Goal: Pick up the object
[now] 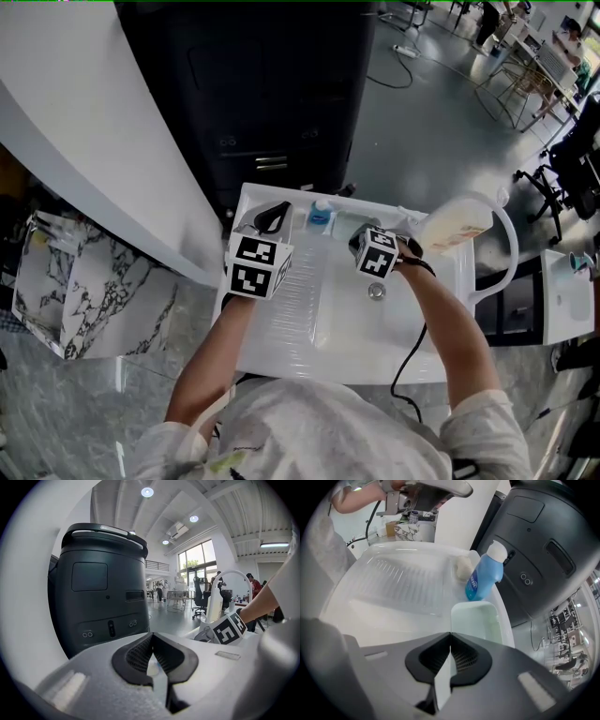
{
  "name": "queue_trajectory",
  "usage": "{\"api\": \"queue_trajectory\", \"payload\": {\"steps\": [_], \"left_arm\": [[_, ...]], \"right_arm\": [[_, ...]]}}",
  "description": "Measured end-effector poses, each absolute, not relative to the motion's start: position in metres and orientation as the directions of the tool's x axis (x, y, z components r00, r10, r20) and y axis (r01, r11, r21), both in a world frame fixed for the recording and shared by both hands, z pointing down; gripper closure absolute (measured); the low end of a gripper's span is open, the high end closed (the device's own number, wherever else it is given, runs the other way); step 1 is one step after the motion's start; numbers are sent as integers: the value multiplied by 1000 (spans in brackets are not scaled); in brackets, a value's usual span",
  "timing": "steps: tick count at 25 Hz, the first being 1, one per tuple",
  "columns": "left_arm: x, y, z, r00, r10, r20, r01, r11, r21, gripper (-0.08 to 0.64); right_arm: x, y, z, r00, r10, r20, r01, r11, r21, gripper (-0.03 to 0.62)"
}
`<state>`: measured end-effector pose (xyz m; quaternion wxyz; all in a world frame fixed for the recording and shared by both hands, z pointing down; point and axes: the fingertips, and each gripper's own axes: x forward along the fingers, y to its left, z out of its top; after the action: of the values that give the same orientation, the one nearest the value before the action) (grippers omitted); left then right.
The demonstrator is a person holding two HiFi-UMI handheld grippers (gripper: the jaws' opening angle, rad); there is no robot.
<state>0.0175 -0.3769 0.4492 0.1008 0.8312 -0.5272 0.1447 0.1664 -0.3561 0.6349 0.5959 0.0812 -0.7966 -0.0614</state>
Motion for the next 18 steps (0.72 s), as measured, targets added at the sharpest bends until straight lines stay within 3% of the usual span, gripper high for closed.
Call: {"api": "queue_trajectory", "payload": {"steps": [18], "left_arm": [[33,-375,437,444,-834,329,-883,-469,2,554]], "right_arm": [[159,-365,575,-413,-319,853,-206,945,254,583]]}}
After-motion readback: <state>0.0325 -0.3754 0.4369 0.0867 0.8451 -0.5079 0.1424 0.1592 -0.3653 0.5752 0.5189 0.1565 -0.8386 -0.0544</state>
